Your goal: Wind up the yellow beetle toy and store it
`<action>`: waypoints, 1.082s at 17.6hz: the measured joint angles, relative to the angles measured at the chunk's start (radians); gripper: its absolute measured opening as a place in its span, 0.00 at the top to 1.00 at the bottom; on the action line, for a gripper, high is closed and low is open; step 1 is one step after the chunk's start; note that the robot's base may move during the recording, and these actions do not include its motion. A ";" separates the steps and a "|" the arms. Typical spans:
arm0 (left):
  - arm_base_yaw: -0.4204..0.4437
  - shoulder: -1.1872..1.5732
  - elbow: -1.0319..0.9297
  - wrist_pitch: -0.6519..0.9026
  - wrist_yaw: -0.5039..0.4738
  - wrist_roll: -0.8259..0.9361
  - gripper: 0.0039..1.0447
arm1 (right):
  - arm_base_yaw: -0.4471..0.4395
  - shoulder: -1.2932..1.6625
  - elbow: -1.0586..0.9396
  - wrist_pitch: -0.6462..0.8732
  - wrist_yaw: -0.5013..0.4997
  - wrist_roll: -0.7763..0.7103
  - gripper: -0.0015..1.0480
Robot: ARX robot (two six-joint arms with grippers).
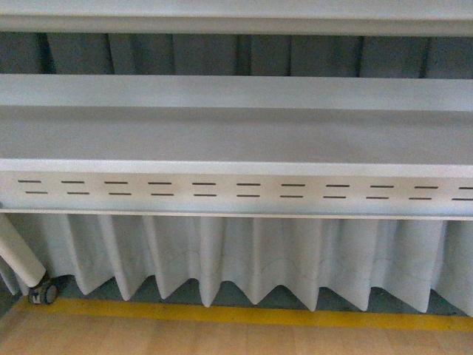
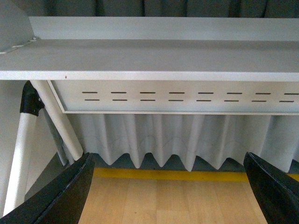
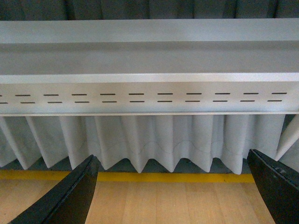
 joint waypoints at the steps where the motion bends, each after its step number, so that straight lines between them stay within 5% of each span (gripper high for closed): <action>1: 0.000 0.000 0.000 0.000 0.000 0.000 0.06 | 0.000 0.000 0.000 0.000 0.000 0.000 0.06; 19: 0.000 0.000 0.000 0.000 0.000 0.000 0.06 | 0.000 0.000 0.000 0.000 0.000 0.000 0.06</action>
